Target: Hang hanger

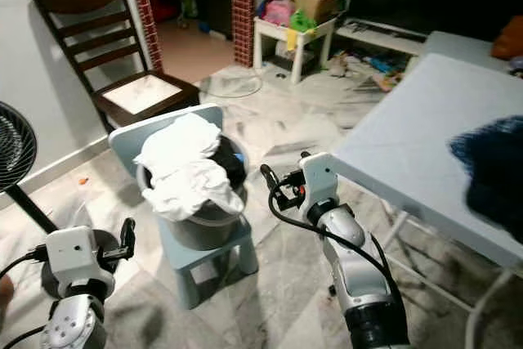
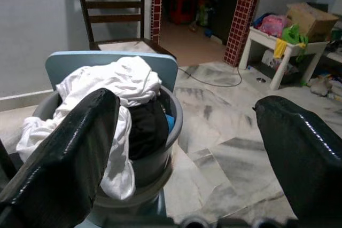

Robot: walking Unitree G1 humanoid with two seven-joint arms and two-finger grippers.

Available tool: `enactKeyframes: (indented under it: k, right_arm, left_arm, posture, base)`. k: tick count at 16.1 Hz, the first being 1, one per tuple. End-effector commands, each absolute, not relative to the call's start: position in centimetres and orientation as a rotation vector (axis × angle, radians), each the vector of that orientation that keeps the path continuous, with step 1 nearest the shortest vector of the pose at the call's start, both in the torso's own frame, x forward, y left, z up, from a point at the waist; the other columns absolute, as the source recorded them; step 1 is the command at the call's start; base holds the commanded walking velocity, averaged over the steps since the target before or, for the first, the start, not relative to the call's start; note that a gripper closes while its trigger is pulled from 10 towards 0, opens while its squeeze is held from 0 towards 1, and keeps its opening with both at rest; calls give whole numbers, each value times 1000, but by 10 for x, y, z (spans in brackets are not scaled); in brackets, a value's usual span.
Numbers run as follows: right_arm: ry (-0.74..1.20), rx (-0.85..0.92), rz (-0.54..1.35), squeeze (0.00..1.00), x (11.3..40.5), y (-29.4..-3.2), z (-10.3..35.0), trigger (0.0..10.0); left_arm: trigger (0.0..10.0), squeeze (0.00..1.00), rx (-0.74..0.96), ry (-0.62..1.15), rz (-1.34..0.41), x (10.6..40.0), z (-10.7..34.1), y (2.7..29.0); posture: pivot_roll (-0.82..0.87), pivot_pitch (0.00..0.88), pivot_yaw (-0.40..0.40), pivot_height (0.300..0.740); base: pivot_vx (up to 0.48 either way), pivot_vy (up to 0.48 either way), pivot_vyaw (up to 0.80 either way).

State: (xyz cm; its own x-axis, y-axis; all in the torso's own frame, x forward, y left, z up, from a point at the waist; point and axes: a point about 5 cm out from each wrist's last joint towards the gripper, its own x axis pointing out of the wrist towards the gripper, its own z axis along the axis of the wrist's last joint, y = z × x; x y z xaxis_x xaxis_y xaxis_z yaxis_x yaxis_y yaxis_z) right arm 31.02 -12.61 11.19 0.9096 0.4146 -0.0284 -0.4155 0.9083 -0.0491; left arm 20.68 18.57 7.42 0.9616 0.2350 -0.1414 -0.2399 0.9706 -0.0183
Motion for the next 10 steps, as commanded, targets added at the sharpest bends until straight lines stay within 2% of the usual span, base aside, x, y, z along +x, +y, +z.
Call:
enactKeyframes:
  k: [1, 4, 7, 9, 10]
  right_arm:
    - [-5, -52, 454, 0, 309, -119, 118, 10000]
    - [7, -39, 450, 0, 307, -118, 116, 10000]
    - [-5, -13, 411, 0, 310, -118, 119, 10000]
    - [-11, -6, 265, 0, 317, -135, 122, 10000]
    - [-12, -16, 260, 0, 318, -139, 122, 10000]
  left_arm:
    - [10000, 0, -39, 116, 236, 205, 79, 188]
    - [10000, 0, -67, 93, 202, 204, 85, 186]
    - [10000, 0, -59, 76, 198, 205, 90, 191]
    - [10000, 0, -58, 71, 202, 205, 91, 193]
    - [10000, 0, -61, 70, 203, 204, 91, 193]
  posture:
    - [78, 12, -47, 740]
    - [94, 13, -47, 740]
    - [106, 4, -46, 740]
    - [108, 0, -46, 740]
    - [107, 0, -45, 740]
  base:
    - [0, 0, 0]
    - [89, 0, 0]
    - [354, 0, 0]
    - [379, 0, 0]
    - [375, 0, 0]
